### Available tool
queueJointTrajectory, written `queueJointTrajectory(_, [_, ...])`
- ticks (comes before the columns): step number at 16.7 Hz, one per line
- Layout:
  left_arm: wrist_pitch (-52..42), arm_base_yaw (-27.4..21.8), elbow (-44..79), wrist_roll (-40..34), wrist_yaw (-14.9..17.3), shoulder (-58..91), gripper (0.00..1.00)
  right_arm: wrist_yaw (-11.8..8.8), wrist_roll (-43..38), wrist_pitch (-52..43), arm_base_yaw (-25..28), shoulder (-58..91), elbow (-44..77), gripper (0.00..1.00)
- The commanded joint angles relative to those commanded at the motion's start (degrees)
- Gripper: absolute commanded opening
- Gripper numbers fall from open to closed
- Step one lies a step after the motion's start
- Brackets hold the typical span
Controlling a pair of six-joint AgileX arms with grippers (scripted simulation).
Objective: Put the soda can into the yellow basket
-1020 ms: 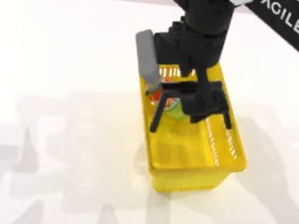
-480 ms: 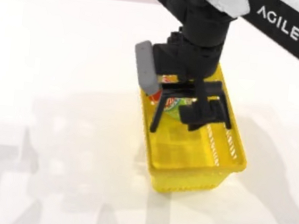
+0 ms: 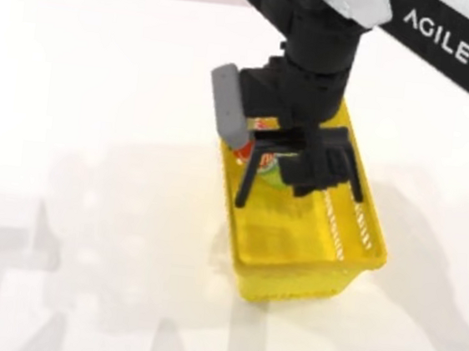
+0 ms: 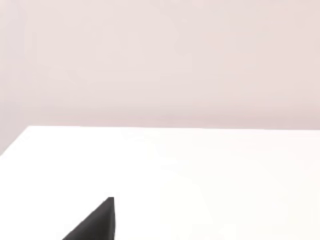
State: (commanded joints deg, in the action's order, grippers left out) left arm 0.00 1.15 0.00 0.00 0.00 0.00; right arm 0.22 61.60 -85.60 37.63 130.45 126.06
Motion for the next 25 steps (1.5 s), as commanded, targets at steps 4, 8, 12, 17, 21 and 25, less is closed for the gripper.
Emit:
queueJointTrajectory(4, [0.0, 0.0, 0.0, 0.0, 0.0, 0.0, 1.0, 0.0, 0.0, 0.0, 0.0, 0.0, 0.0, 0.32])
queueJointTrajectory(8, [0.0, 0.0, 0.0, 0.0, 0.0, 0.0, 1.0, 0.0, 0.0, 0.0, 0.0, 0.0, 0.0, 0.02])
queueJointTrajectory(12, [0.0, 0.0, 0.0, 0.0, 0.0, 0.0, 1.0, 0.0, 0.0, 0.0, 0.0, 0.0, 0.0, 0.0])
queueJointTrajectory(17, [0.0, 0.0, 0.0, 0.0, 0.0, 0.0, 1.0, 0.0, 0.0, 0.0, 0.0, 0.0, 0.0, 0.0])
queueJointTrajectory(21, [0.0, 0.0, 0.0, 0.0, 0.0, 0.0, 1.0, 0.0, 0.0, 0.0, 0.0, 0.0, 0.0, 0.0])
queueJointTrajectory(25, [0.0, 0.0, 0.0, 0.0, 0.0, 0.0, 1.0, 0.0, 0.0, 0.0, 0.0, 0.0, 0.0, 0.0])
